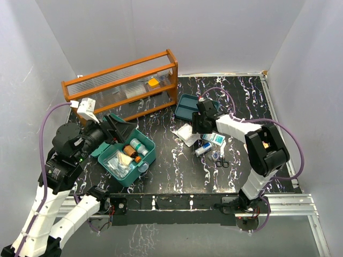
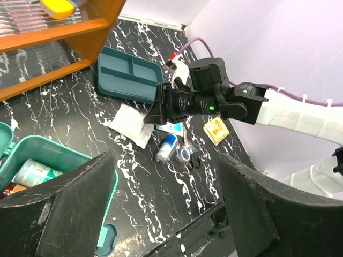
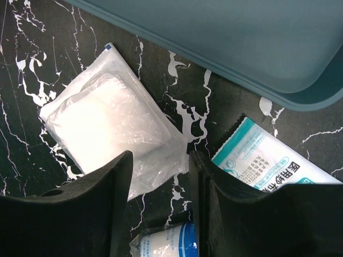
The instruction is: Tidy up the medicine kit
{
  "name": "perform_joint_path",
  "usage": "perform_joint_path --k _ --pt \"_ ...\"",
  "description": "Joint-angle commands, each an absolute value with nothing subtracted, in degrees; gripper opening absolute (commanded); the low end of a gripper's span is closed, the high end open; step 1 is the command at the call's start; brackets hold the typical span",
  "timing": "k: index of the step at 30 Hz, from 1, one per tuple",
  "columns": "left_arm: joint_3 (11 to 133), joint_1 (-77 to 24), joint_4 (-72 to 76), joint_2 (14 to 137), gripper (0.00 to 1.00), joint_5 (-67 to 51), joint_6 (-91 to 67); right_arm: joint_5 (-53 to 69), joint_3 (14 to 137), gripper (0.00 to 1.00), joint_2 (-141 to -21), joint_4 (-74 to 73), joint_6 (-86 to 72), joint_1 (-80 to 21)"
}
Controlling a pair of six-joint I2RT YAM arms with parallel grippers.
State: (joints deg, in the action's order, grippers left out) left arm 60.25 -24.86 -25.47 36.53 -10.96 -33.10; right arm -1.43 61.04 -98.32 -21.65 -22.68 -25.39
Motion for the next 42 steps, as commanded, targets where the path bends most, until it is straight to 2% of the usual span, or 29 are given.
perform_joint_path --k 1,5,9,11,13,21,37,42 --pt "60.0 -24.7 -22.6 35.8 0.77 -7.7 -33.3 -2.6 64.0 0.44 -99.4 -20.2 -24.2 -25.4" --pt "60.0 -24.7 -22.9 35.7 0.79 -6.1 -34.0 -2.8 64.1 0.40 -102.7 -18.4 -24.7 -25.4" --pt "59.1 -24.7 -22.6 35.2 0.80 -6.3 -34.6 -2.7 63.5 0.33 -103.9 -16.7 -24.7 -25.4" --pt "58.8 -24.6 -22.9 35.1 0.86 -5.9 -34.7 -2.1 62.5 0.27 -103.7 -16.0 -24.8 -25.4" --pt "59.3 -24.7 -24.6 35.7 0.98 -4.8 -35.2 -1.5 62.1 0.22 -103.4 -15.7 -25.0 -25.4" --pt "59.3 -24.7 -28.1 36.9 0.99 -3.9 -35.4 1.6 60.2 0.00 -97.9 -15.2 -25.7 -25.4" --pt "52.8 -24.7 -21.0 41.7 0.99 -14.7 -40.9 11.1 52.9 0.00 -80.6 -9.8 -38.9 -25.3" --pt "46.1 -24.8 -6.5 44.3 0.95 -27.7 -49.9 13.5 48.7 0.00 -74.3 -7.5 -50.1 -25.4"
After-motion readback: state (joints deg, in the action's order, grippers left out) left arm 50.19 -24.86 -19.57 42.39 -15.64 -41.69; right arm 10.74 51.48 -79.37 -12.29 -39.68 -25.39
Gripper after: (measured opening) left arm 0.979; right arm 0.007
